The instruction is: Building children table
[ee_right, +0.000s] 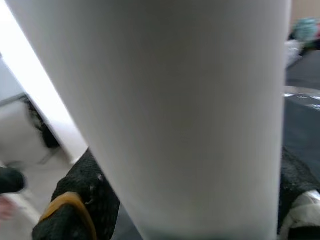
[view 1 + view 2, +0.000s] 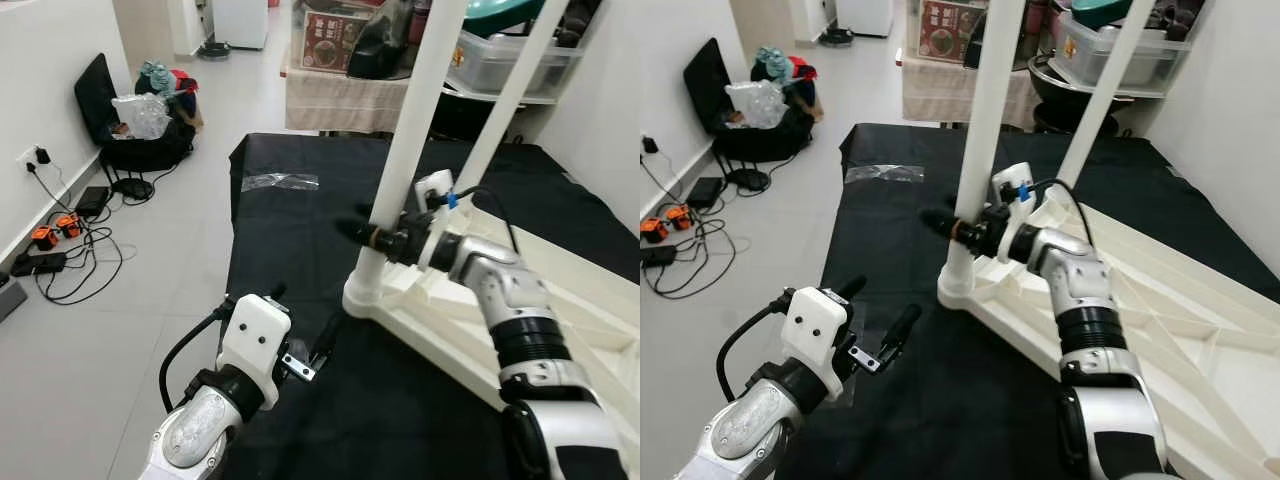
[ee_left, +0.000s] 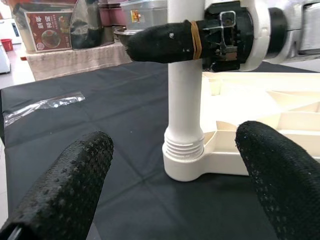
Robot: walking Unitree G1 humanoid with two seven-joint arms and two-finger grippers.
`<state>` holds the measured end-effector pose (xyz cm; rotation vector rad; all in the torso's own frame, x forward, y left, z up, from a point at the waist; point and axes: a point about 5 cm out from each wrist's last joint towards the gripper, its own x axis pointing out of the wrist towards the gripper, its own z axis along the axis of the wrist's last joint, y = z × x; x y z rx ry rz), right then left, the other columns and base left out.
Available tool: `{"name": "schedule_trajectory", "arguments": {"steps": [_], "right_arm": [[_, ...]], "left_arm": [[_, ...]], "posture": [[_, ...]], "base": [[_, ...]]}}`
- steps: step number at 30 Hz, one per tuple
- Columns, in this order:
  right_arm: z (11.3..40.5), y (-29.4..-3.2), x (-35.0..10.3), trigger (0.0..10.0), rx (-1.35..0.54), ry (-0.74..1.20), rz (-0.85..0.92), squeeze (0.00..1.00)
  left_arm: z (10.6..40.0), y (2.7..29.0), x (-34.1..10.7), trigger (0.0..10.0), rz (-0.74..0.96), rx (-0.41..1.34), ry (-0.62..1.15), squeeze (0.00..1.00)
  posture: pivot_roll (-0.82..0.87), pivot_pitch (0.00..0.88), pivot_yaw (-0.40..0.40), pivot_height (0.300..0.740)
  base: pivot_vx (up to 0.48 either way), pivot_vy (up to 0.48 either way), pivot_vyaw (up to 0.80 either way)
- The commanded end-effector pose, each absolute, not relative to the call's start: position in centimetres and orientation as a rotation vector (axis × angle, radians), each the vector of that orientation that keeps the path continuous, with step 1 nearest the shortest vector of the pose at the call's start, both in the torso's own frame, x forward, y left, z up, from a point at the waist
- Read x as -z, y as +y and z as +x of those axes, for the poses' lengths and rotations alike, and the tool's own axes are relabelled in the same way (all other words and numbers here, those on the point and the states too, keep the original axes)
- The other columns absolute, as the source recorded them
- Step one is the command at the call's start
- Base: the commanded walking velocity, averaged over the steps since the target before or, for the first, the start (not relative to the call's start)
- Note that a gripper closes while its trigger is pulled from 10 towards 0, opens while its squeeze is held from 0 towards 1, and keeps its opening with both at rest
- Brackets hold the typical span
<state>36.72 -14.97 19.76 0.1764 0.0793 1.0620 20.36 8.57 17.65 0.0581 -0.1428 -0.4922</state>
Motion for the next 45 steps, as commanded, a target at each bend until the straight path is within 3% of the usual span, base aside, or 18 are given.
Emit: {"name": "schedule_trajectory", "arguments": {"steps": [1, 7, 8, 9, 10, 18, 21, 27, 30, 32, 34, 37, 41, 45], "right_arm": [[36.8, -13.9, -20.1, 10.0, -1.137, 0.075, 0.164, 0.00], [37.1, -13.5, -20.7, 10.0, -1.251, 0.064, 0.208, 0.00], [37.2, -13.4, -20.7, 4.9, -1.250, 0.061, 0.210, 0.00], [37.2, -13.3, -20.7, 4.9, -1.255, 0.059, 0.211, 0.00], [37.3, -13.3, -20.6, 0.0, -1.253, 0.059, 0.225, 0.00], [37.3, -13.3, -19.9, 0.0, -1.179, 0.008, 0.187, 0.00], [38.6, -13.8, -20.1, 0.0, -0.873, -0.032, 0.136, 0.00], [39.3, -14.4, -19.3, 0.0, -0.547, -0.002, 0.122, 0.00], [39.4, -14.8, -18.7, 0.0, -0.406, 0.016, 0.096, 0.00], [39.5, -15.9, -18.1, 0.0, -0.169, 0.037, 0.046, 0.00], [39.4, -16.3, -18.0, 0.0, -0.100, 0.043, 0.028, 0.00], [38.4, -17.1, -18.4, 0.0, 0.182, -0.013, 0.038, 0.00], [37.4, -16.3, -19.2, 0.0, 0.298, -0.068, 0.063, 0.00], [37.2, -14.5, -19.4, 0.0, 0.283, -0.063, 0.097, 0.00]], "left_arm": [[20.2, 8.4, -17.7, 10.0, 0.057, 0.492, -0.142, 0.00], [20.3, 8.4, -17.9, 10.0, 0.058, 0.494, -0.149, 0.00], [20.3, 8.4, -18.0, 10.0, 0.058, 0.496, -0.153, 0.00], [20.3, 8.3, -18.0, 10.0, 0.058, 0.497, -0.156, 0.00], [20.3, 8.2, -18.1, 10.0, 0.057, 0.499, -0.159, 0.00], [20.4, 8.1, -18.4, 10.0, 0.057, 0.505, -0.170, 0.00], [20.5, 8.1, -18.4, 10.0, 0.058, 0.505, -0.171, 0.00], [20.6, 8.0, -18.3, 10.0, 0.055, 0.511, -0.170, 0.00], [20.6, 7.9, -18.3, 10.0, 0.056, 0.515, -0.172, 0.00], [20.6, 8.0, -18.4, 10.0, 0.057, 0.514, -0.173, 0.00], [20.6, 8.0, -18.4, 10.0, 0.057, 0.514, -0.173, 0.00], [20.5, 8.1, -18.3, 10.0, 0.060, 0.508, -0.169, 0.00], [20.5, 8.2, -18.3, 10.0, 0.059, 0.503, -0.168, 0.00], [20.4, 8.1, -18.3, 10.0, 0.058, 0.502, -0.169, 0.00]], "posture": [[0.11, 0.000, -0.113, 0.740], [0.11, 0.000, -0.110, 0.740], [0.12, 0.000, -0.109, 0.740], [0.12, 0.000, -0.109, 0.740], [0.12, 0.000, -0.110, 0.740], [0.11, 0.000, -0.107, 0.740], [0.11, 0.000, -0.107, 0.740], [0.09, 0.000, -0.097, 0.740], [0.09, 0.000, -0.099, 0.740], [0.09, 0.000, -0.102, 0.740], [0.09, 0.000, -0.102, 0.740], [0.10, 0.000, -0.105, 0.740], [0.10, 0.000, -0.108, 0.740], [0.10, 0.002, -0.111, 0.740]], "base": [[0.000, 0.000, 0.00], [0.000, 0.000, 0.00], [0.000, 0.000, 0.00], [0.000, 0.000, 0.00], [0.000, 0.000, 0.00], [0.000, 0.000, 0.00], [0.000, 0.000, 0.00], [0.000, 0.000, 0.00], [0.000, 0.000, 0.00], [0.000, 0.000, 0.00], [0.000, 0.000, 0.00], [0.000, 0.000, 0.00], [0.000, 0.000, 0.00], [0.000, 0.000, 0.00]]}}
